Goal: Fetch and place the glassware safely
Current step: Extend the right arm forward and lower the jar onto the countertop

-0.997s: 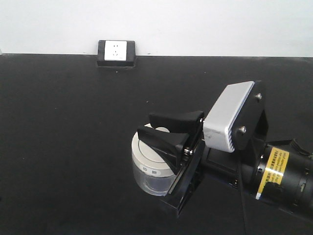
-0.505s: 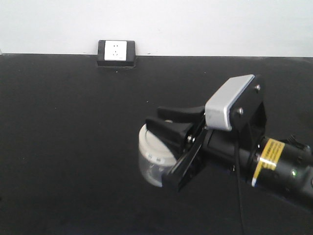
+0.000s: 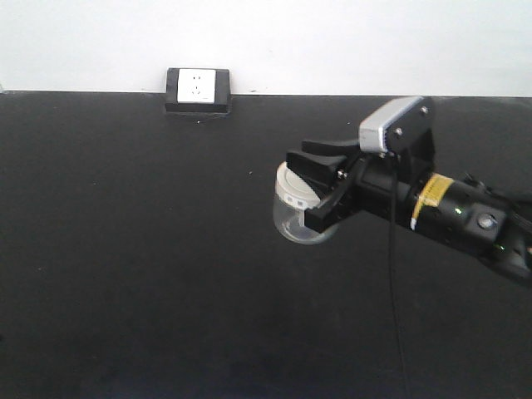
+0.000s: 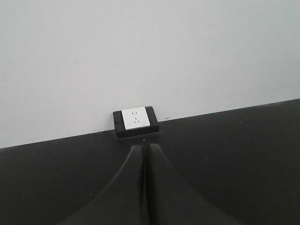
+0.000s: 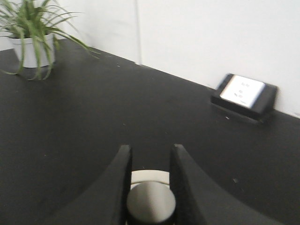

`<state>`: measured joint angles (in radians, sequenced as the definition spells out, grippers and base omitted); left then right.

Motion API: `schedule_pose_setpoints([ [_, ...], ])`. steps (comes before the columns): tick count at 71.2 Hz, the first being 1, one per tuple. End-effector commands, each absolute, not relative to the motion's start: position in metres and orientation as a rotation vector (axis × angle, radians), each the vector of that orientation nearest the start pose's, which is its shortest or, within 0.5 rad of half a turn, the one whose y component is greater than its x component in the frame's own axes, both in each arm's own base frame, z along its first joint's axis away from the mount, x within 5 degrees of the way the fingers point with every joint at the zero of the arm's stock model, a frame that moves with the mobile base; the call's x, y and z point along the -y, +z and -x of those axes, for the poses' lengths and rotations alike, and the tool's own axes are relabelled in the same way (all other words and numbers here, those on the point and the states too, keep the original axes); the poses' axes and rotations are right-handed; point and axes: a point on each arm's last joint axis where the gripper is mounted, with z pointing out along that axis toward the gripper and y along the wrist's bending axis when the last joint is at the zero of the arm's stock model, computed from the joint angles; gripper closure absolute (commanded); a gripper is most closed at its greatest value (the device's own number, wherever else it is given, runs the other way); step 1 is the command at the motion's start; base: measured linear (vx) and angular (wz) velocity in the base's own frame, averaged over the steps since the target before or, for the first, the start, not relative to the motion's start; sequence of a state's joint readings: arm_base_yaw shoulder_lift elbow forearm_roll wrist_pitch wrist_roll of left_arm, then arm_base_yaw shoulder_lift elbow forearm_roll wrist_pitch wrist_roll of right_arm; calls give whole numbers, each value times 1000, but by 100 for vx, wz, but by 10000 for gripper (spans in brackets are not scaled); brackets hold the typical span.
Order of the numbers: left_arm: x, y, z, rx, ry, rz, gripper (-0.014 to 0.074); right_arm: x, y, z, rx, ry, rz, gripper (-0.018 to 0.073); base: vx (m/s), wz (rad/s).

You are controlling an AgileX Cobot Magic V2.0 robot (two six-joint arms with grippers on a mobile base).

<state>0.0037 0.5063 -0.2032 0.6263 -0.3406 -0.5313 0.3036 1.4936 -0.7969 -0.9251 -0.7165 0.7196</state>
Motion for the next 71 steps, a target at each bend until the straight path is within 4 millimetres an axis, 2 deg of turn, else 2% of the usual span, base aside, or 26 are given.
schedule_pose_setpoints([
  [1,20,280,-111,-1421,-134,-201,595,-143,302,-295,-1378,742,724,560,0,0],
  [19,20,280,-111,-1421,-134,-201,595,-156,290,-344,-1376,736,751,560,0,0],
  [31,20,280,-111,-1421,-134,-201,595,-166,266,-366,-1389,725,832,560,0,0],
  [51,20,280,-111,-1421,-134,-201,595,-173,216,-381,-1357,682,950,560,0,0],
  [71,20,280,-111,-1421,-134,-201,595,-175,183,-390,-1341,752,850,560,0,0],
])
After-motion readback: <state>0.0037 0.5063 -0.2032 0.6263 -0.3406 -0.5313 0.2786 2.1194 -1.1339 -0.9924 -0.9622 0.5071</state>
